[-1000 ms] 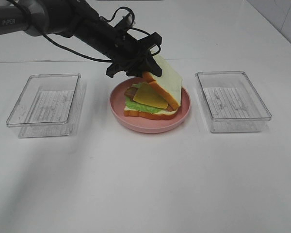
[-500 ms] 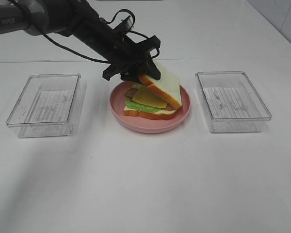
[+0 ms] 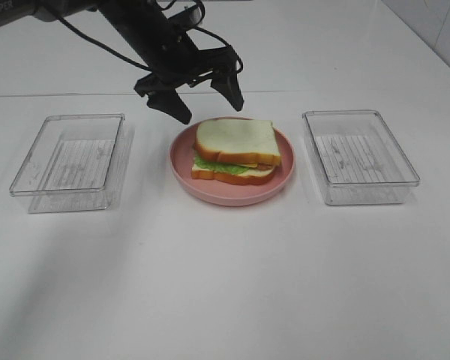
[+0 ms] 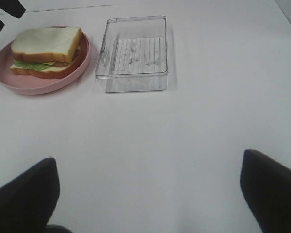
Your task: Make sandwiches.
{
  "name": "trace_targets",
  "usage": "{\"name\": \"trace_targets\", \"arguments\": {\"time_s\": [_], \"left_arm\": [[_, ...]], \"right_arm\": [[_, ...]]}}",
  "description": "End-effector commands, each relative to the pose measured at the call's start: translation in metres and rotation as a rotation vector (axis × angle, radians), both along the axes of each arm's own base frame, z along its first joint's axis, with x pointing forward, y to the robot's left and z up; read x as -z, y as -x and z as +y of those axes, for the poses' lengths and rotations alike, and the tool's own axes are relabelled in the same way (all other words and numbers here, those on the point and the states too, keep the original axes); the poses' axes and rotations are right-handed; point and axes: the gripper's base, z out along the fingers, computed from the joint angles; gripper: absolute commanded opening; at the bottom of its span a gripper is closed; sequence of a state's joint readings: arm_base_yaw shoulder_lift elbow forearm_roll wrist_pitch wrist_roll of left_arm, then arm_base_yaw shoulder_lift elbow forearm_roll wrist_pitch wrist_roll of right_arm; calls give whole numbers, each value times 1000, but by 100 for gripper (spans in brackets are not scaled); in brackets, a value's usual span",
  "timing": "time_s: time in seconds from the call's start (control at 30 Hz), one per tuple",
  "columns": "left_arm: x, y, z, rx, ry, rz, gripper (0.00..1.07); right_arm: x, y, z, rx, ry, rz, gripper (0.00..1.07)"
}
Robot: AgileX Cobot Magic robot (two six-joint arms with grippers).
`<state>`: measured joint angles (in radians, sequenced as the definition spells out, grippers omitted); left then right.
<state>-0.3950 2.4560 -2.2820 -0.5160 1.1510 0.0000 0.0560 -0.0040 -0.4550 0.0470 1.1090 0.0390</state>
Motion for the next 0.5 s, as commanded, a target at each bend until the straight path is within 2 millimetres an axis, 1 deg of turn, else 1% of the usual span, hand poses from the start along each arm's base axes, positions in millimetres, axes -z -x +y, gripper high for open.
{"name": "trace_targets", "arguments": {"time_s": [0.03,0.07,0.1,0.13,0.17,0.2,0.23,0.27,0.3,0.33,0.37,0.4,0.43,0.47,0.5], "left_arm": [[-24,4,14,16,-156,9,91],[-37,3,17,8,-174,-42,91],[-37,3,17,8,-174,-42,91],[-43,3,18,9,-181,-64,91],[-43,3,18,9,-181,-64,91],[-53,4,21,13,-200,-99,91],[-61,4,27,2,-258,-140,91],[-61,4,27,2,-258,-140,91],[-65,3,32,-16,-307,-166,91],[-72,0,47,-73,-392,-202,91],[-72,0,47,-73,-392,-202,91],[-78,-2,57,-103,-422,-219,91],[-84,-4,75,-123,-440,-225,91],[-84,-4,75,-123,-440,-225,91],[-87,-5,88,-133,-447,-221,91]], "right_arm": [[0,2,0,3,6,-28,94],[0,2,0,3,6,-28,94],[0,2,0,3,6,-28,94],[0,2,0,3,6,-28,94],[0,2,0,3,6,-28,94],[0,2,0,3,6,-28,94],[0,2,0,3,6,-28,94],[0,2,0,3,6,-28,94],[0,2,0,3,6,-28,94],[0,2,0,3,6,-28,94],[0,2,0,3,6,-28,94],[0,2,0,3,6,-28,94],[0,2,0,3,6,-28,94],[0,2,0,3,6,-28,94],[0,2,0,3,6,-28,94]]}}
